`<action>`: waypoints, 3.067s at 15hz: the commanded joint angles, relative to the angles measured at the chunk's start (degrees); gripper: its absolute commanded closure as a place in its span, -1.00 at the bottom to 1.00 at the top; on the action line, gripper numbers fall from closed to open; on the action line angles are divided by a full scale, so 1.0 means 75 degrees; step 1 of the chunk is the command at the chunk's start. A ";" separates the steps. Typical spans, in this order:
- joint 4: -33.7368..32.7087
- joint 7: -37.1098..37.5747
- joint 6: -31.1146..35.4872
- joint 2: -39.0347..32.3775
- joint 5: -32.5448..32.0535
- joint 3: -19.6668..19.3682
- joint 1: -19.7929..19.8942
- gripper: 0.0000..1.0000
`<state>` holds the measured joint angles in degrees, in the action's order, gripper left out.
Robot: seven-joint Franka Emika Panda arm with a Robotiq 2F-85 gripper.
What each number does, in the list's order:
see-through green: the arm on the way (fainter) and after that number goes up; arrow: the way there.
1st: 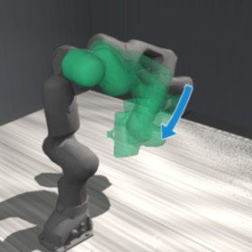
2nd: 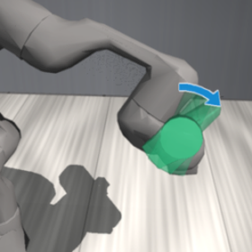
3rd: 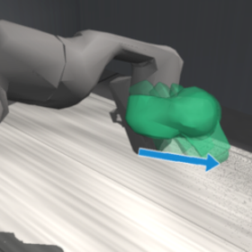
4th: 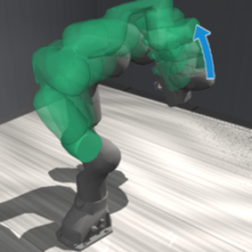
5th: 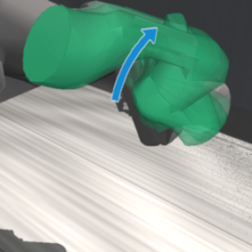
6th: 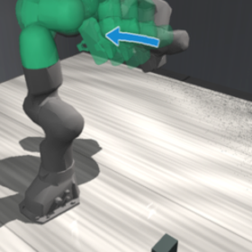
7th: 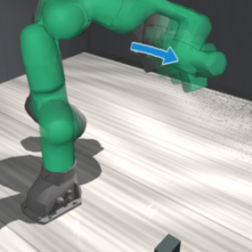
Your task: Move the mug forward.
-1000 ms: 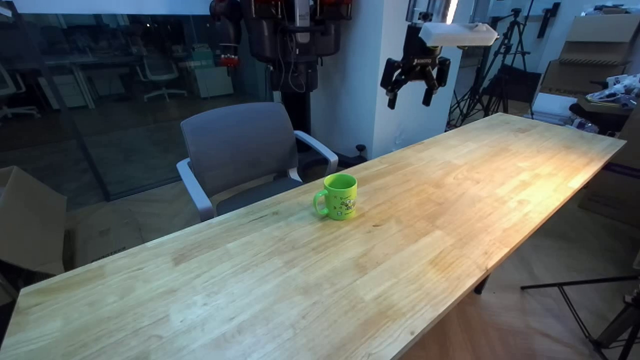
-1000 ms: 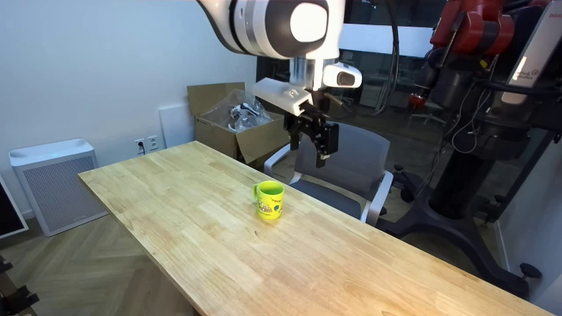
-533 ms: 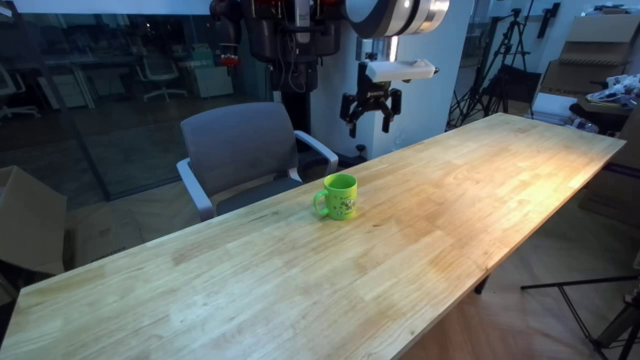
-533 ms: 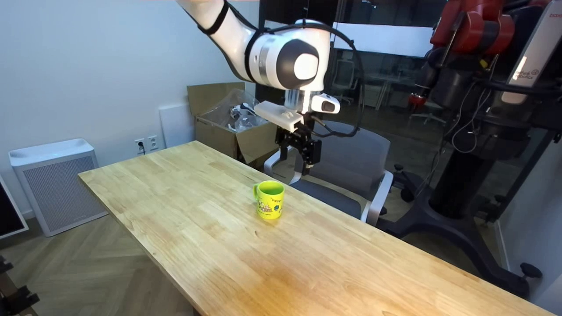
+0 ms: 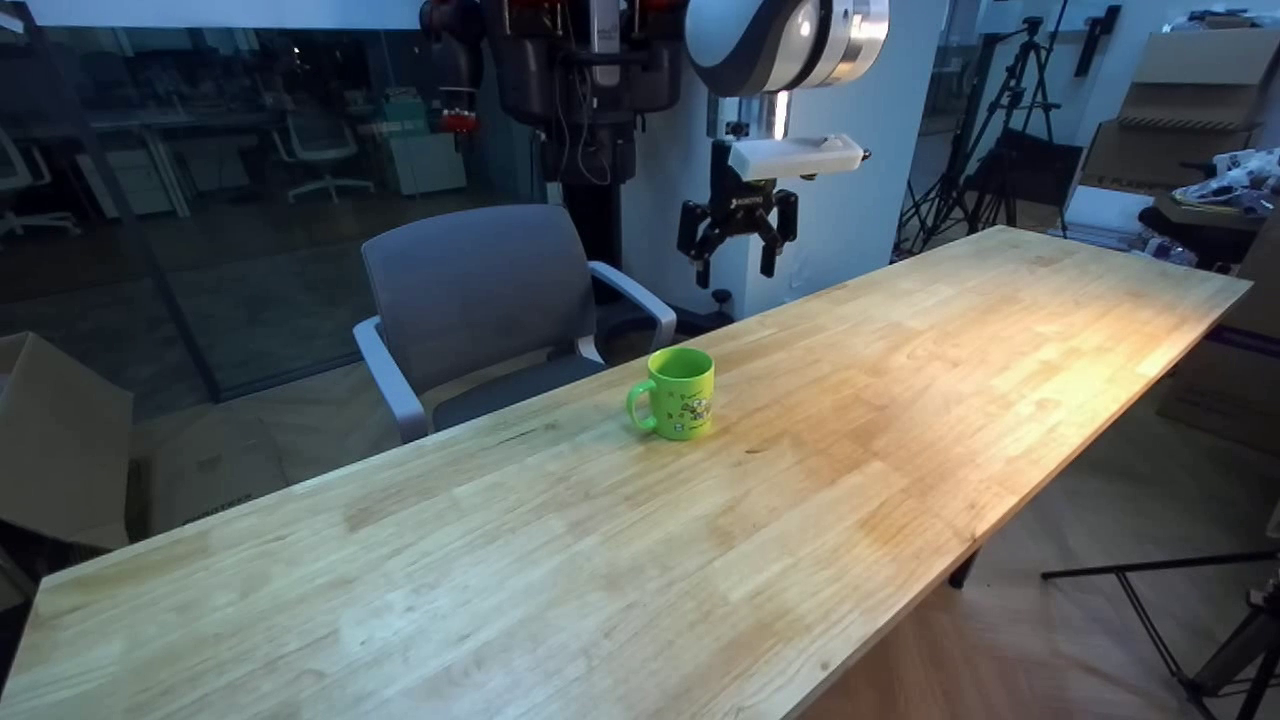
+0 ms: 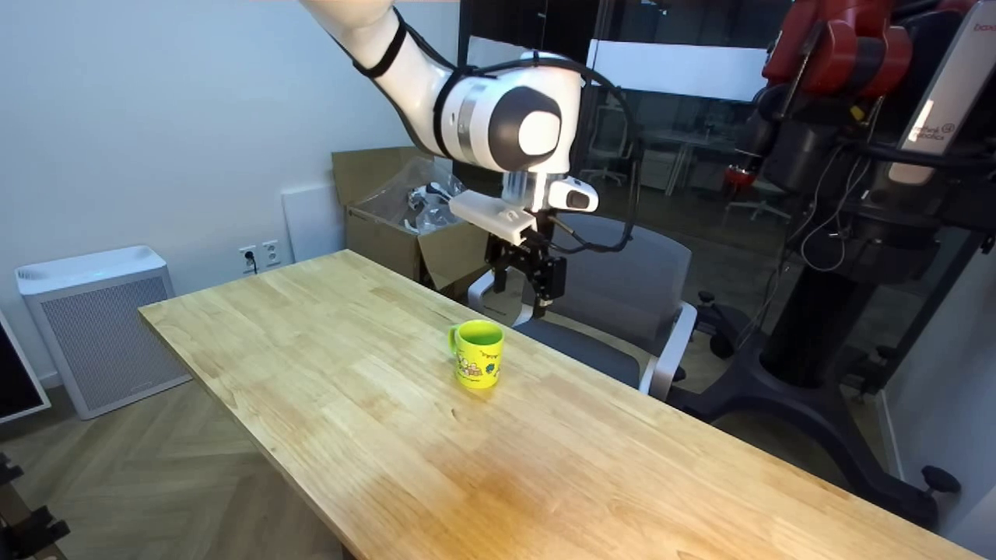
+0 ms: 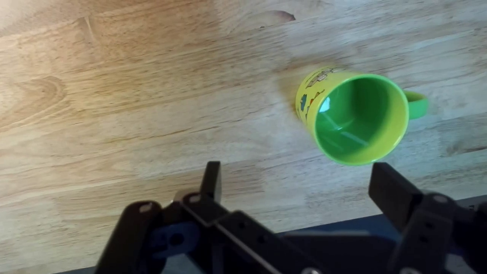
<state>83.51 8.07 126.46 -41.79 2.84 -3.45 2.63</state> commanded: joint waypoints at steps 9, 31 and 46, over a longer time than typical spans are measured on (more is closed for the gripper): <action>-0.0094 -0.0185 0.0399 -0.0772 -0.0238 0.0082 -0.0375 -1.00; -0.0273 -0.0781 0.1027 -0.1398 -0.0211 0.0217 -0.0133 0.74; 0.2228 -0.0345 0.1499 0.0022 -0.0124 0.0288 -0.0548 0.95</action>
<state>89.45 2.06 135.74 -47.85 1.63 -1.30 0.21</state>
